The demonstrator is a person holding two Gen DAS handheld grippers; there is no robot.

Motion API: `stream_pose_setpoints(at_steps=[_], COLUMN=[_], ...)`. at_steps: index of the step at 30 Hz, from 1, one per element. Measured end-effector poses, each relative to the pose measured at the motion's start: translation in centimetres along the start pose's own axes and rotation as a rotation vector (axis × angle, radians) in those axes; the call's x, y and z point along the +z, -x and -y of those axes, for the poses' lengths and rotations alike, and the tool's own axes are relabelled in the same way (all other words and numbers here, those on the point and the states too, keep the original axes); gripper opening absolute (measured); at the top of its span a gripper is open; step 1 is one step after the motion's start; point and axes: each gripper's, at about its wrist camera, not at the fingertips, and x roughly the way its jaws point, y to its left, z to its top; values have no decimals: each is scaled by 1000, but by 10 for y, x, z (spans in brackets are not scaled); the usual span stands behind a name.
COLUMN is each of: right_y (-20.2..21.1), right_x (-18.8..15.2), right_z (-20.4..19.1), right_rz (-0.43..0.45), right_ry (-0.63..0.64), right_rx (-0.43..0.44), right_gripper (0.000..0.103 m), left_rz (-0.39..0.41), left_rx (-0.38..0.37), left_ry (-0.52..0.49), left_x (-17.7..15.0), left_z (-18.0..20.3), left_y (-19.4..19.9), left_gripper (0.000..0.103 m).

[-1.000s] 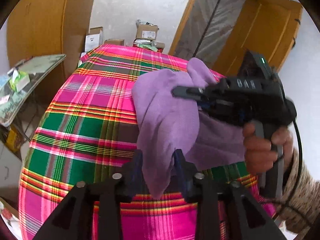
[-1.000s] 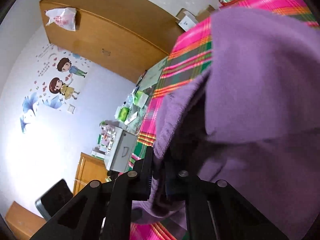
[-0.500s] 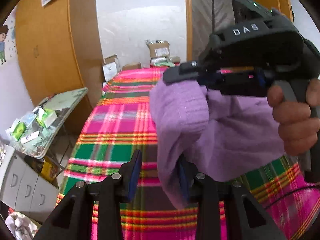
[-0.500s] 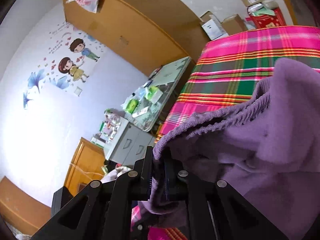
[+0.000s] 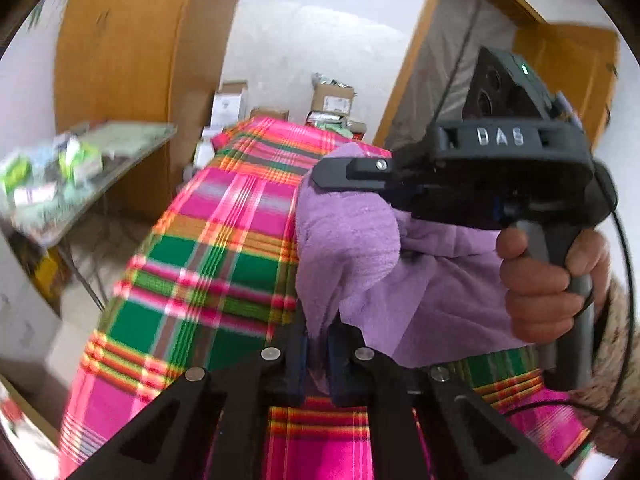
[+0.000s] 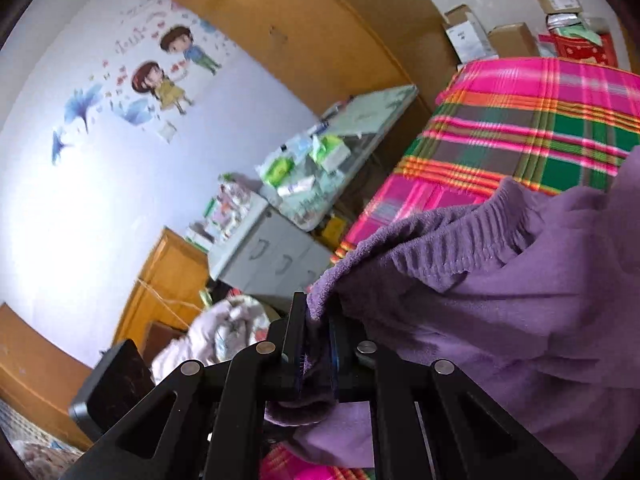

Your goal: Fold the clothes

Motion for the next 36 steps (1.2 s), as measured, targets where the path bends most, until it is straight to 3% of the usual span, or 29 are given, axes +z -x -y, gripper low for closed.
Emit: stream_pose_setpoints(at_steps=[5,9,13,18,25,28,36], right_y=[0,25,42,20,-17,-31,-46], right_x=[3,13,39,65,76,81,85], right_z=[1,-2,14,54,84,89,98], right_rz=[-57,-26,70,-9,-173,-266,-326], right_ry=[86,231,292,278,333,343,384], right_rx=[-76,-173,-383,-484,-460,-387,-393], right_gripper=[33,34,34,34,36,36,39], left_rz=[-43,-55,-64,-90,-116,-123,-135], left_rx=[-41,-61,-83,-116,-136,-135,-136], left_ry=[90,131,152,192,247,264,283], left_x=[-11,-15,-16,-18,-26,-29,-31], left_z=[-23,-33,-39,-44,-54,-59,-63], left_y=[-7,-8,-10,-15,-12,-12,-16], left_gripper=[7,7,7,7,7,7,8])
